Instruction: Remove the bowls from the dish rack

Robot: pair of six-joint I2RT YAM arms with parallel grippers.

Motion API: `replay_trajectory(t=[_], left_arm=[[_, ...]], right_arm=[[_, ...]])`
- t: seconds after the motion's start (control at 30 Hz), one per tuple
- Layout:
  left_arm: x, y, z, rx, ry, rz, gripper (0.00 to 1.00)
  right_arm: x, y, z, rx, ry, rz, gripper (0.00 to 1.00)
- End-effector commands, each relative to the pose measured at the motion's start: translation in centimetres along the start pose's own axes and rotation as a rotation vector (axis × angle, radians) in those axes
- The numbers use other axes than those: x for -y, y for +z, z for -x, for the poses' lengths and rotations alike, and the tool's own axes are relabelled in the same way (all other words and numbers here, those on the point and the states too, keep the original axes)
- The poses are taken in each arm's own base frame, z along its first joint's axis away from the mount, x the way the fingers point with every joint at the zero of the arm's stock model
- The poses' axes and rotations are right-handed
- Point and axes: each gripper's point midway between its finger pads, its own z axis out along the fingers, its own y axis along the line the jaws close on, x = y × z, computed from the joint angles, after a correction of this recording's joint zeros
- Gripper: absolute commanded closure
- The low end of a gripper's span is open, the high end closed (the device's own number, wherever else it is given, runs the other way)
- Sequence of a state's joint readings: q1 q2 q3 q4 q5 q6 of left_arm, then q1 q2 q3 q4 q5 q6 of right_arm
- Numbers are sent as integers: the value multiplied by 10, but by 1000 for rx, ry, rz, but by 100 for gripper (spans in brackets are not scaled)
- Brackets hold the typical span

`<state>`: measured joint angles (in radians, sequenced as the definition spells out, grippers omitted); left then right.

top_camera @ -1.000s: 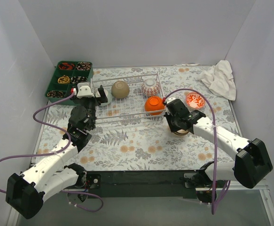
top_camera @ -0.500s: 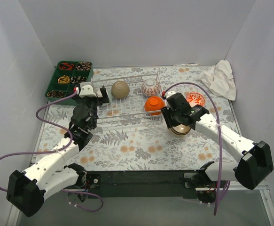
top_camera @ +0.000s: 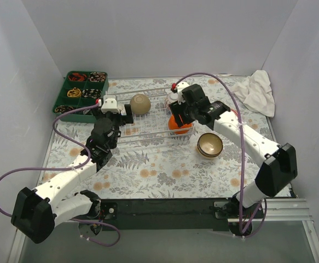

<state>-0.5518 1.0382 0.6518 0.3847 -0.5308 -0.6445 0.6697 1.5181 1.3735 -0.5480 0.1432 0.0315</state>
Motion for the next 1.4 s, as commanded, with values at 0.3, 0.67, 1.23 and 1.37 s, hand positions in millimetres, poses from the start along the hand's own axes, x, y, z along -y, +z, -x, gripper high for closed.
replay_trajectory(t=[0.3,0.67,1.23,1.37], left_arm=[[-15,-3,28,79,-18,66,2],[-64,-12,43,160,-99,255,2],[-74,-13,48,179,-137,279,2],[-74,-13,47,179,-135,273,2]], right_arm=[[-34,73,58,130,-259,95,20],[-68,125,120,332,-594,122,7],[-105,206,110,363,-1056,-43,1],[-102,217,97,322,-1127,-66,1]])
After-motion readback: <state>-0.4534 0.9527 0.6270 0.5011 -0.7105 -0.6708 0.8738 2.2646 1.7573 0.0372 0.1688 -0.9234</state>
